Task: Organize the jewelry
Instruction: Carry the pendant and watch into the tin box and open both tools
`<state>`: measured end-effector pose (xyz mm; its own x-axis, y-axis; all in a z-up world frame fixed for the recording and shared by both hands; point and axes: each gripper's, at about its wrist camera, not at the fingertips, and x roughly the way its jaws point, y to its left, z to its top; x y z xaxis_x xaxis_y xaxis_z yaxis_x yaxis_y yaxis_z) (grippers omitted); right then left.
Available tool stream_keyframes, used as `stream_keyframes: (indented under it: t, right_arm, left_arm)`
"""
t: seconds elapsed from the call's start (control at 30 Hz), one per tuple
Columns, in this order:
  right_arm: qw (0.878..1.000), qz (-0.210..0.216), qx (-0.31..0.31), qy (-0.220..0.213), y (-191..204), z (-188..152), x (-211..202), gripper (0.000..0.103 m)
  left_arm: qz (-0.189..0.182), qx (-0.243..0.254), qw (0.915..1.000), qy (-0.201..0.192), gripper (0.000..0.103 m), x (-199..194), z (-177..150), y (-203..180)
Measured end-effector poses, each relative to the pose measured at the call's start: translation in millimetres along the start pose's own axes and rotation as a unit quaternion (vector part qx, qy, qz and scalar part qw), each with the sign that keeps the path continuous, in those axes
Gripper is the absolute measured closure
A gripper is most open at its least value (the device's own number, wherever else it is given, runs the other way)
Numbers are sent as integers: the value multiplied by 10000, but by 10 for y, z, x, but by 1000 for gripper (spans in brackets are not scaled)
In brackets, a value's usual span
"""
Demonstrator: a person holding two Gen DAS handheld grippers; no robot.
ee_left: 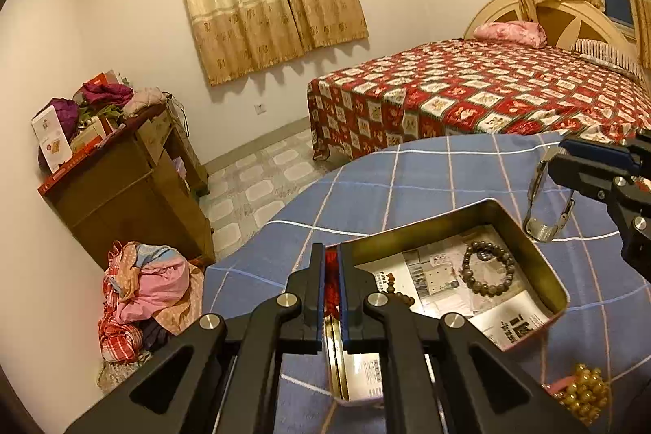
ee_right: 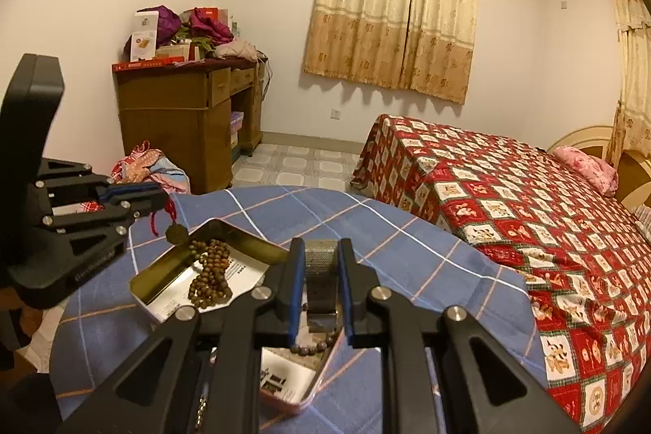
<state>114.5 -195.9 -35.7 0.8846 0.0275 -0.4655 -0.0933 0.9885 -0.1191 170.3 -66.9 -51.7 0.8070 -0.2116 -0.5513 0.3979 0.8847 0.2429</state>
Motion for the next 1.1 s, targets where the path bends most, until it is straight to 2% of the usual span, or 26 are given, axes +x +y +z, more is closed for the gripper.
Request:
stream_keyframes:
  t: [0.37, 0.73, 0.93, 0.97, 1.0, 1.03, 1.1]
  right_arm:
    - [9997, -77, -190, 123, 83, 50, 325, 85]
    - [9990, -130, -232, 345, 82, -69, 545, 85]
    - [9980, -182, -203, 577, 38, -166, 589, 82]
    - [9980, -211, -173, 579, 16, -176, 566, 76]
    - [9981, -182, -117, 583, -5, -182, 543, 71]
    - [9981, -188, -70, 586, -14, -187, 522, 70]
    - [9979, -235, -17, 610, -22, -204, 482, 68]
  left_arm:
    - [-29, 45, 9998, 188, 99, 277, 30, -44]
    - [-57, 130, 9994, 317, 99, 436, -2, -98]
    - [124, 500, 9979, 389, 95, 517, -94, -193]
    - [210, 541, 9974, 417, 90, 527, -122, -195]
    - [251, 540, 9972, 459, 78, 539, -152, -191]
    - [248, 490, 9973, 485, 70, 544, -182, -178]
    - [356, 398, 9976, 439, 30, 527, -230, -153]
